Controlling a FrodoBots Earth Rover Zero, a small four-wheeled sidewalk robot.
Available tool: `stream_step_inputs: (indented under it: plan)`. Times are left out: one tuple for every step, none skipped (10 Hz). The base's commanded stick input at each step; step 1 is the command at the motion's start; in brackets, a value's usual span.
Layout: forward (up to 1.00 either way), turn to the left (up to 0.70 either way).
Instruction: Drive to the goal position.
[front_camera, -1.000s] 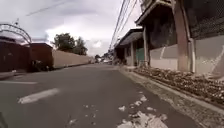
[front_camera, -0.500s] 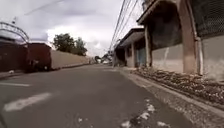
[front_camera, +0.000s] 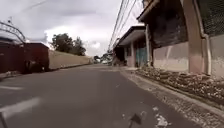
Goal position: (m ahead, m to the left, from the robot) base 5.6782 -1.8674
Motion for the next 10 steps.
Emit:
stream_step_inputs:
  plan:
    - [0.70, 0.00]
    - [0.70, 0.00]
    - [0.70, 0.00]
    - [0.70, 0.00]
    - [0.70, 0.00]
    - [0.70, 0.00]
    - [0.70, 0.00]
    - [0.70, 0.00]
    - [0.70, 0.00]
    - [0.70, 0.00]
